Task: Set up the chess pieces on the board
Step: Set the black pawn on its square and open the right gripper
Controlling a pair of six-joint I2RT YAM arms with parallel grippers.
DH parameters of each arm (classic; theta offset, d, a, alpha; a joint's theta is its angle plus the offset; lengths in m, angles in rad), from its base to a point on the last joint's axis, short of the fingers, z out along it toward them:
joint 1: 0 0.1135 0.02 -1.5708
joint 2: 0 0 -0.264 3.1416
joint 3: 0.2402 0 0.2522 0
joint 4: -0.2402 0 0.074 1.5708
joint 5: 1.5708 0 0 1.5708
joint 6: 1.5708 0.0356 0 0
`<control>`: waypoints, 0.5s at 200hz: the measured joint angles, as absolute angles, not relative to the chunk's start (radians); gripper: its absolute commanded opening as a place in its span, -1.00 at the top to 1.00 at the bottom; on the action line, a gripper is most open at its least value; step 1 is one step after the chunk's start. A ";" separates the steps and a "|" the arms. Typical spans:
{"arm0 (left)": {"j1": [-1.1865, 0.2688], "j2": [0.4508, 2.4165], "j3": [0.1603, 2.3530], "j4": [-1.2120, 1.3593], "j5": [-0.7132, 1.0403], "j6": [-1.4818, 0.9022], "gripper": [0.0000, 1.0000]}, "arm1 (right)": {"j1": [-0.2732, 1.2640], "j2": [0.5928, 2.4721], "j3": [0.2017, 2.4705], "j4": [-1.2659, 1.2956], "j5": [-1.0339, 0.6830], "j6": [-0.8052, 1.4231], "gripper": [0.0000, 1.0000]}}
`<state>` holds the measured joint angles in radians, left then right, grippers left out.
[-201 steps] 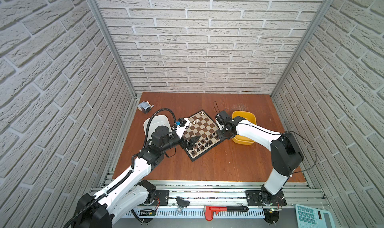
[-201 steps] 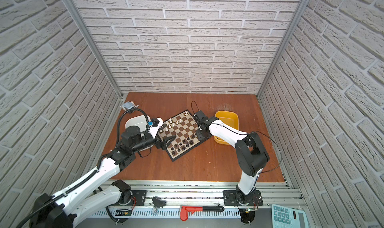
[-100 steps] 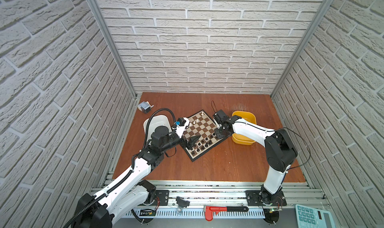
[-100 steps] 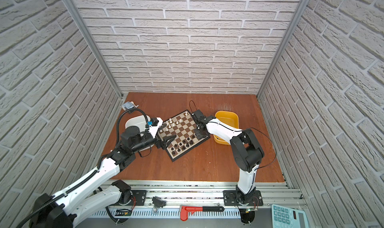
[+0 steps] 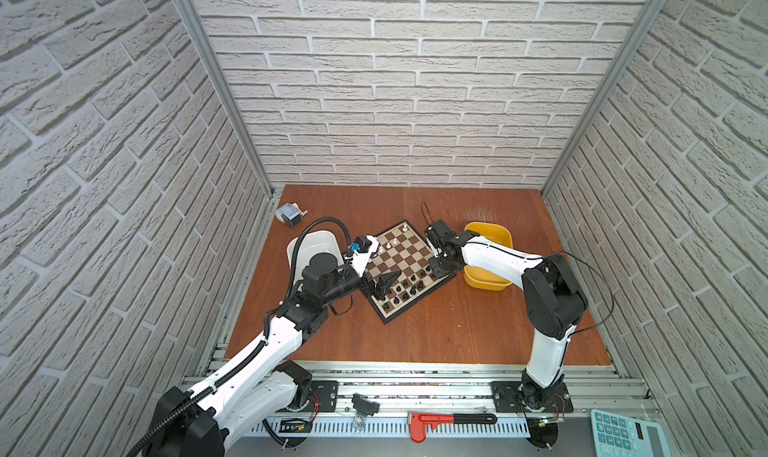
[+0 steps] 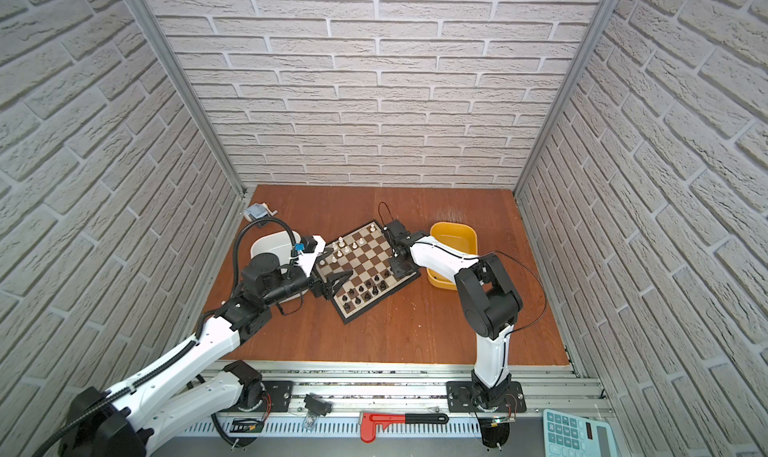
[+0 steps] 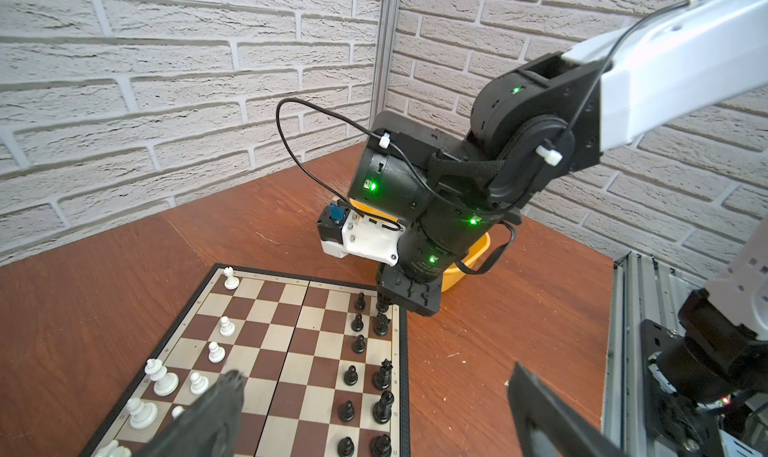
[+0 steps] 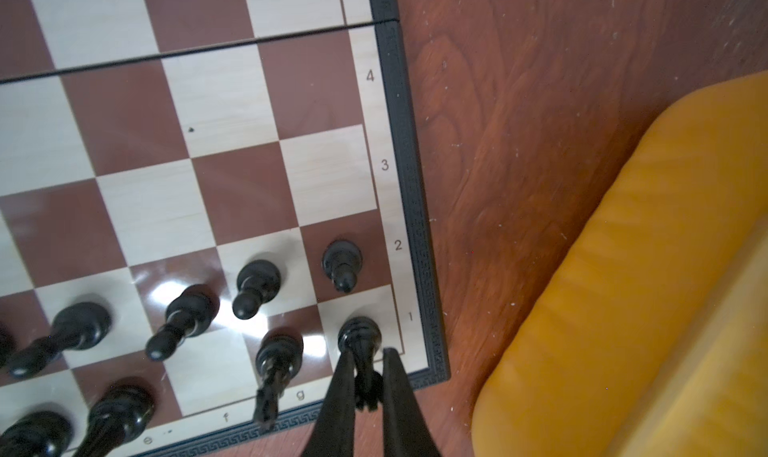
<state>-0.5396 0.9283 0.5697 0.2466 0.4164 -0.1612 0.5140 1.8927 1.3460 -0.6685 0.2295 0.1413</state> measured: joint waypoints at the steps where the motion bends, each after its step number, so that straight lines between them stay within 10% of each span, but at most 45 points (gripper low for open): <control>1: -0.540 0.928 0.570 0.247 0.417 -0.161 -0.97 | 0.514 1.893 1.346 -0.668 0.229 0.141 0.75; 100: -0.538 0.930 0.570 0.252 0.412 -0.178 -0.97 | 0.506 1.890 1.382 -0.672 0.222 0.142 0.23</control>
